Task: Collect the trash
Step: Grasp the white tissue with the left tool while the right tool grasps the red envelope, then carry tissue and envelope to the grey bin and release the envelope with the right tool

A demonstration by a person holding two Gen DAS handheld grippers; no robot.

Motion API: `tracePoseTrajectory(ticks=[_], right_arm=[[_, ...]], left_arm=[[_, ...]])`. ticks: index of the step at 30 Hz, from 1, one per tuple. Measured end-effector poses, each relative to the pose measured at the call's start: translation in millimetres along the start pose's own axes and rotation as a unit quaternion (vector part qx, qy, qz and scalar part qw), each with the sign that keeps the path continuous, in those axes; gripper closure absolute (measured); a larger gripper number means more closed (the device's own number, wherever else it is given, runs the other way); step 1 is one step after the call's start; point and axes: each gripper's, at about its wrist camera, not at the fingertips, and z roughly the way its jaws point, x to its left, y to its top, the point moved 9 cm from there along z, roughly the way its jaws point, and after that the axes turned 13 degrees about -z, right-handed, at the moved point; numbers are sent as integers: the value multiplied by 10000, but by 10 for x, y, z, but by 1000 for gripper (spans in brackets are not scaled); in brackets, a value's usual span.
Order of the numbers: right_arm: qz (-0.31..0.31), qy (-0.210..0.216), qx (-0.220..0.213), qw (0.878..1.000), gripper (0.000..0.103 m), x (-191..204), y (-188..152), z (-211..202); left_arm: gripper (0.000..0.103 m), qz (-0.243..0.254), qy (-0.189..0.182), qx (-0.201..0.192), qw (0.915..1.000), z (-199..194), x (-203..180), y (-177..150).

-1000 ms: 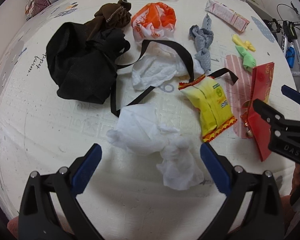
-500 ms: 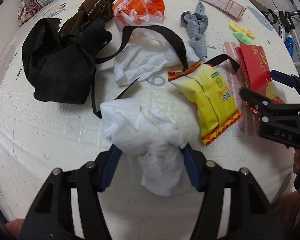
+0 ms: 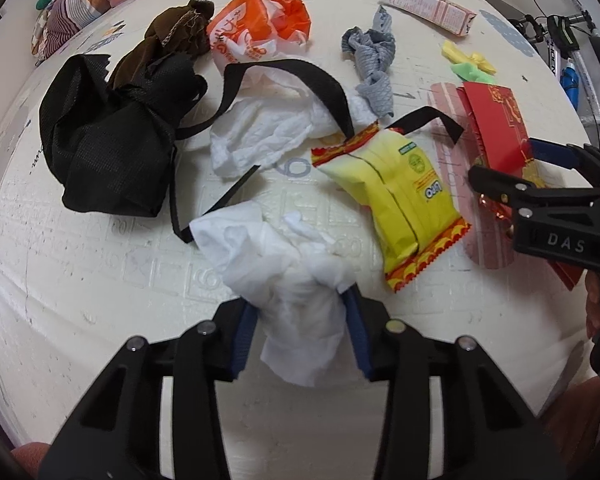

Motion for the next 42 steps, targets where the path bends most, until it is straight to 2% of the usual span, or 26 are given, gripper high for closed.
tracePoseTrajectory(ticks=[3,11,18,23,28,32,35,38,42], right_arm=[[79,127,-116,9998,17,9,20,-42],[258,17,-442,9987,17,-58,28,-300],[649,-151,-776,9948,17,-186,-73,-754],[1099,-384,-1003,9881,17,-393,-402,-1239],[1577,-859,-1054,9781,17,-743,-978,-1750],[2062,-1367,-1039,9633,17,-1133,-1583,-2175],[2465,-1748,-992,9481,17,-1423,-2122,-2468],[2856,-2059,-865,9320,17,-1667,-2684,-2691],[3356,-2332,-665,9103,17,-1940,-3396,-2802]], left_arm=[[67,0,-37,-3,10000,0,-36,11],[70,-112,-102,-21,9999,-55,54,84],[70,-88,-172,-431,9989,-431,39,283],[70,190,-402,-714,9965,-815,-288,288],[70,755,-746,-909,9902,-1187,-911,155],[70,1349,-1131,-959,9797,-1416,-1593,-44],[70,1840,-1495,-906,9672,-1555,-2187,-279],[70,2370,-1870,-783,9501,-1650,-2790,-572],[70,3112,-2265,-560,9213,-1679,-3558,-1056]])
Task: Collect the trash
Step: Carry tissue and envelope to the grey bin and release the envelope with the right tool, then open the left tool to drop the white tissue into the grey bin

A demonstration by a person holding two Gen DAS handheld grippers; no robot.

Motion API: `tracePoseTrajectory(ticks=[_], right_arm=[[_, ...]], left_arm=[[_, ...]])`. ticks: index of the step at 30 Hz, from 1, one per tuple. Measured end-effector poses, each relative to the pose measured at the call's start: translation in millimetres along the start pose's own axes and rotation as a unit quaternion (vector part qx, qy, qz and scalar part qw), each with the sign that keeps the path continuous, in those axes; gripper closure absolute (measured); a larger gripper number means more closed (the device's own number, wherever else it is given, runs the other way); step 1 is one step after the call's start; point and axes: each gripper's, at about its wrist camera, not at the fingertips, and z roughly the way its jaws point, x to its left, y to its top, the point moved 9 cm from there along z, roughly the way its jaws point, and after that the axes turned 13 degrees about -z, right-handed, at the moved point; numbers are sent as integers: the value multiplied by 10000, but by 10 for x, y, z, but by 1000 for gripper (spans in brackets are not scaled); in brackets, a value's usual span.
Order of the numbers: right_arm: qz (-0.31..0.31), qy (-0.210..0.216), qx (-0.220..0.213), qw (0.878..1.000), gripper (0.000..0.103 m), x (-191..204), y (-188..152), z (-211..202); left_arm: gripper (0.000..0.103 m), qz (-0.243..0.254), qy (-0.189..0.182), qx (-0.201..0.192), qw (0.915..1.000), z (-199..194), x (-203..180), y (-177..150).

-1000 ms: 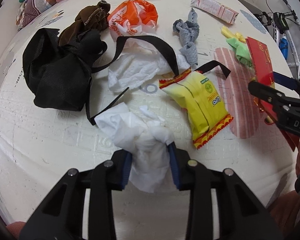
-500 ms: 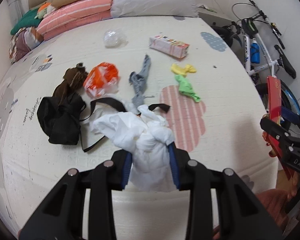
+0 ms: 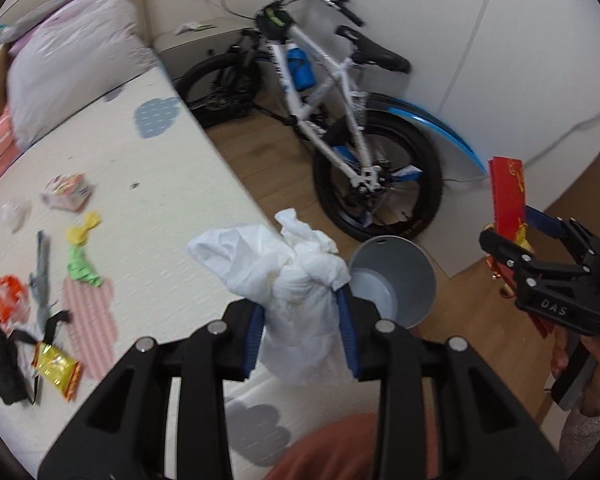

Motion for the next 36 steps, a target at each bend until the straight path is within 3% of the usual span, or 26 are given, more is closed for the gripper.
tracePoseTrajectory(ticks=[5,9,19,24,36], right_arm=[[461,-109,251,9986,17,-507,-390,347],[726,-1,474,9962,16,-647,-605,786],[1002,247,996,9897,15,-682,-842,1666],[1052,195,1061,9886,15,-669,-919,1754],[1293,-37,1003,9865,15,-951,-1149,1515]], left_arm=[[70,759,-446,242,9958,424,-744,-43],[70,1260,-568,505,9891,811,-1041,-119],[70,1671,-410,1080,9792,1566,-1043,-218],[69,1688,-412,1178,9777,1717,-1040,-237],[69,2047,-535,1381,9676,1946,-1334,-396]])
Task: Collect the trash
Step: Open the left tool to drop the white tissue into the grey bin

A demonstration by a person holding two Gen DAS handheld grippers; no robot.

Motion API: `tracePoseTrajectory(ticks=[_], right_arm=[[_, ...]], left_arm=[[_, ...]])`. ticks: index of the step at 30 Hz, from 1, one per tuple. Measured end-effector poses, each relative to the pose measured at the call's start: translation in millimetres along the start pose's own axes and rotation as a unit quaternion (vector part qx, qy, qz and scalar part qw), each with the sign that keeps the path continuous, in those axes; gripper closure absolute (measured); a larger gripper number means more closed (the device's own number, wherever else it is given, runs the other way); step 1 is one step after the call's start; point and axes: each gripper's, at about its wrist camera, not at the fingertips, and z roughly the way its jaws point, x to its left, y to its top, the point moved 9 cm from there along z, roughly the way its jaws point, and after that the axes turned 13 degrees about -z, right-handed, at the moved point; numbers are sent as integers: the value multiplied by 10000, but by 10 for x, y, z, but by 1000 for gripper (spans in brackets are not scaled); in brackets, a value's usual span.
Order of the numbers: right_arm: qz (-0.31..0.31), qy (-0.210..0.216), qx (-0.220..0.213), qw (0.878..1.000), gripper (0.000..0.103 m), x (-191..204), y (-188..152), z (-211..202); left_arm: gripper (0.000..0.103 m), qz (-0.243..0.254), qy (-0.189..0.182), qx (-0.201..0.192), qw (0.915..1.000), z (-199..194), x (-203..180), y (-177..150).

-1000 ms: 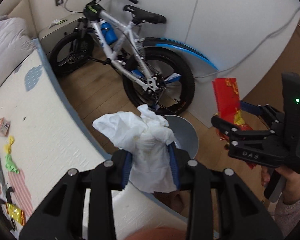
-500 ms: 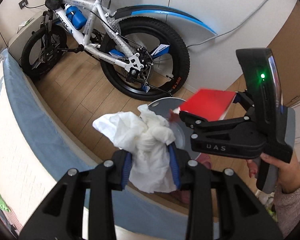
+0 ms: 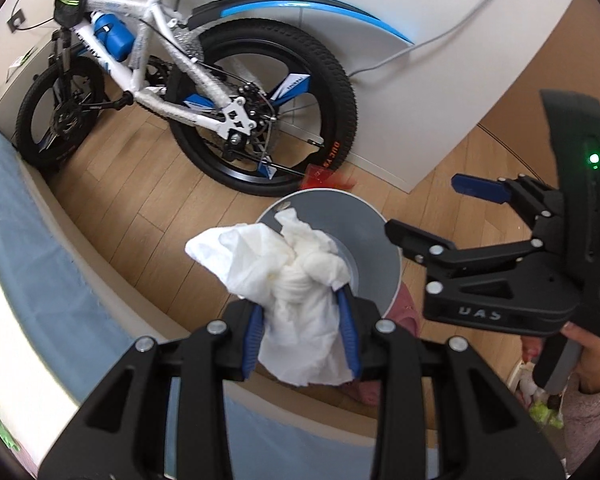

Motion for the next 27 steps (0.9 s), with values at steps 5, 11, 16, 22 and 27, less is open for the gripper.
tracePoseTrajectory(ticks=[5,11,16,22,27], right_arm=[[160,-76,-28,9998,15,-131,-77,-53],[208,-170,-3,9996,15,-202,-114,-59],[197,-288,13,9994,15,-243,-115,-50],[172,-221,33,9996,15,-176,-96,-40],[25,-178,-16,9998,15,34,-11,-145]], left_arm=[[69,108,-64,136,9998,107,-108,-3],[43,151,-165,301,9993,270,-203,24],[32,104,-271,435,9986,369,-223,13],[32,35,-314,485,9983,331,-168,-42],[32,-99,-256,411,9988,154,-8,-111]])
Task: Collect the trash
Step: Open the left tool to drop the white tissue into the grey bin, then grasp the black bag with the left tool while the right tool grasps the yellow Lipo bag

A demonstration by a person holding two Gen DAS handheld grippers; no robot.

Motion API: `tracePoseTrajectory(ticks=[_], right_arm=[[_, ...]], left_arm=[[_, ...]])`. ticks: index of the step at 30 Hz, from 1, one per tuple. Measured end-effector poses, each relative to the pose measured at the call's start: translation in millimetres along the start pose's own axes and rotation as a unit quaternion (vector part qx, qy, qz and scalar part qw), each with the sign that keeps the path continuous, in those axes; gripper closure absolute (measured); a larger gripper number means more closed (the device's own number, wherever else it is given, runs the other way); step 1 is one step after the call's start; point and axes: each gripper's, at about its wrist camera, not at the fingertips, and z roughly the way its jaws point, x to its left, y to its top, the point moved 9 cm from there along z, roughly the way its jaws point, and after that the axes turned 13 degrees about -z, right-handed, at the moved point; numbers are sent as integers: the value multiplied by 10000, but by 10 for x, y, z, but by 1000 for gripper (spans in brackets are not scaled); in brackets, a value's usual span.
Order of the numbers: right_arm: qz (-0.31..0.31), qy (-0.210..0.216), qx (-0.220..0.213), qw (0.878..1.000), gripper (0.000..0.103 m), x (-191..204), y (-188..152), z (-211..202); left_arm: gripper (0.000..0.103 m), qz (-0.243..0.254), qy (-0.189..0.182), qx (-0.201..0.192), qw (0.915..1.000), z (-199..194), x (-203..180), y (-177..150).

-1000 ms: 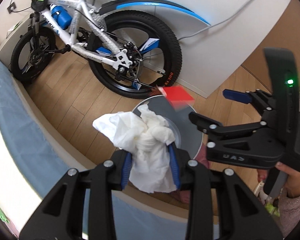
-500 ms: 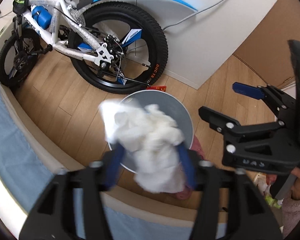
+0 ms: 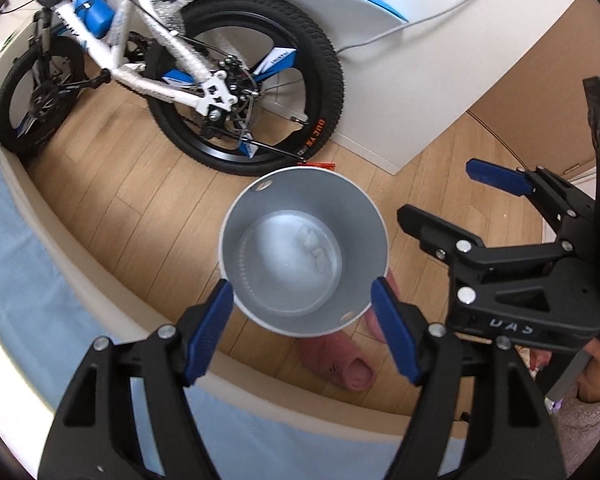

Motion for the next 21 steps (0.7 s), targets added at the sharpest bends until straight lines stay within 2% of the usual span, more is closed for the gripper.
tracePoseTrajectory(ticks=[7,14,18,21], right_arm=[[-279,229,-182,9992,15,469,194,-396],[-1024,368,-558,9925,15,1235,466,-989],[-1376,619,-793,9854,15,1840,616,-1334],[-1683,868,-931,9775,15,2406,639,-1520]], left_arm=[[32,-408,214,-293,9985,-536,348,-239],[32,-989,569,-745,9907,-1166,895,-663],[32,-1431,873,-1043,9803,-1616,1369,-1070],[32,-1861,1150,-1262,9676,-1971,1796,-1444]])
